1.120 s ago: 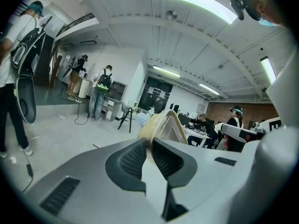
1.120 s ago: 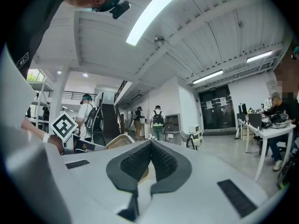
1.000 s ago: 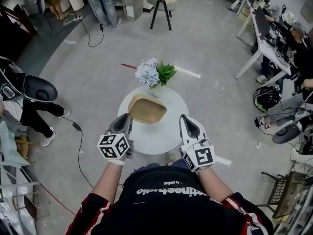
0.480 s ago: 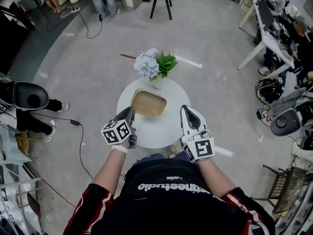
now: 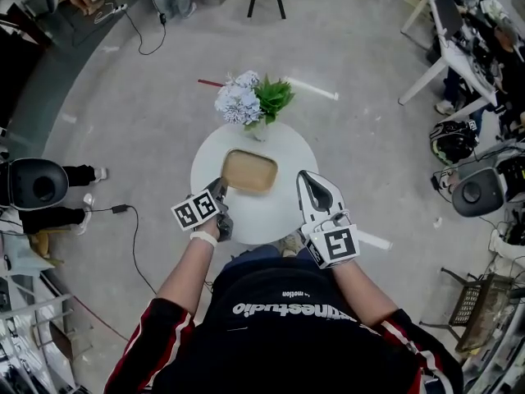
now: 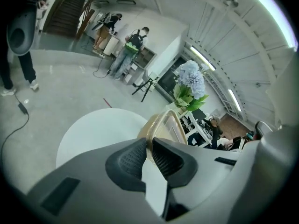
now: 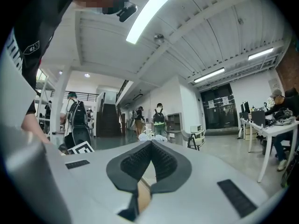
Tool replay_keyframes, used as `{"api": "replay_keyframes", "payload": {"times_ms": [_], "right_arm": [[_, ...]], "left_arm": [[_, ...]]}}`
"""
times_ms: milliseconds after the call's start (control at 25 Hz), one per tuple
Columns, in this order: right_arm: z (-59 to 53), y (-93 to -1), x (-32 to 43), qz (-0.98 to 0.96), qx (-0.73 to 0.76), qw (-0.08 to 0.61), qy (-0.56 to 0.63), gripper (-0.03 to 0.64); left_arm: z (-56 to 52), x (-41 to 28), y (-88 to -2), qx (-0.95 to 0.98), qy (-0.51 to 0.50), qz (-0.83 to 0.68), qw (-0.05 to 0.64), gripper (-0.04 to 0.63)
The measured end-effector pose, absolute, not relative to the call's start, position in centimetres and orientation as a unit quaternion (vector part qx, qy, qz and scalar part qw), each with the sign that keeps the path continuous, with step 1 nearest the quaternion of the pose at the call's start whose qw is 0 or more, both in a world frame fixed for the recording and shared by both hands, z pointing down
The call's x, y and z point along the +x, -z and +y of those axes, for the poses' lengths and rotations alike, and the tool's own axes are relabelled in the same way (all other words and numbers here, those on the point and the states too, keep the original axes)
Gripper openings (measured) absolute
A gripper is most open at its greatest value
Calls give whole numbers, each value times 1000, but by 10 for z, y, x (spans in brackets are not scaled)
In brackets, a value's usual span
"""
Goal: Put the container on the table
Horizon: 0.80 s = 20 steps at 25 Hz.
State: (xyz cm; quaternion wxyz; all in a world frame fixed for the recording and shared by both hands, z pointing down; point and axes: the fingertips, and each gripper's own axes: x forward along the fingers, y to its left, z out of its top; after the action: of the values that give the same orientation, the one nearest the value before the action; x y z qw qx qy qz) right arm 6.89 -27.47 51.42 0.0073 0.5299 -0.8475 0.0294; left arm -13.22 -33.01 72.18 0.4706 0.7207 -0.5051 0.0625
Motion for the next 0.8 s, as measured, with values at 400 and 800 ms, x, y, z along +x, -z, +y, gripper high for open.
{"api": "replay_keyframes", "payload": {"times_ms": [400,800], "right_arm": [[-285,-520,88,-850,525,19,-36,11],[-291,-531,104,-851,522,36,-38,11]], "left_arm": [[-342,-122,-776,666,-59,-515,536,54],[-334,-116,-828,624,-87,-522,574,54]]}}
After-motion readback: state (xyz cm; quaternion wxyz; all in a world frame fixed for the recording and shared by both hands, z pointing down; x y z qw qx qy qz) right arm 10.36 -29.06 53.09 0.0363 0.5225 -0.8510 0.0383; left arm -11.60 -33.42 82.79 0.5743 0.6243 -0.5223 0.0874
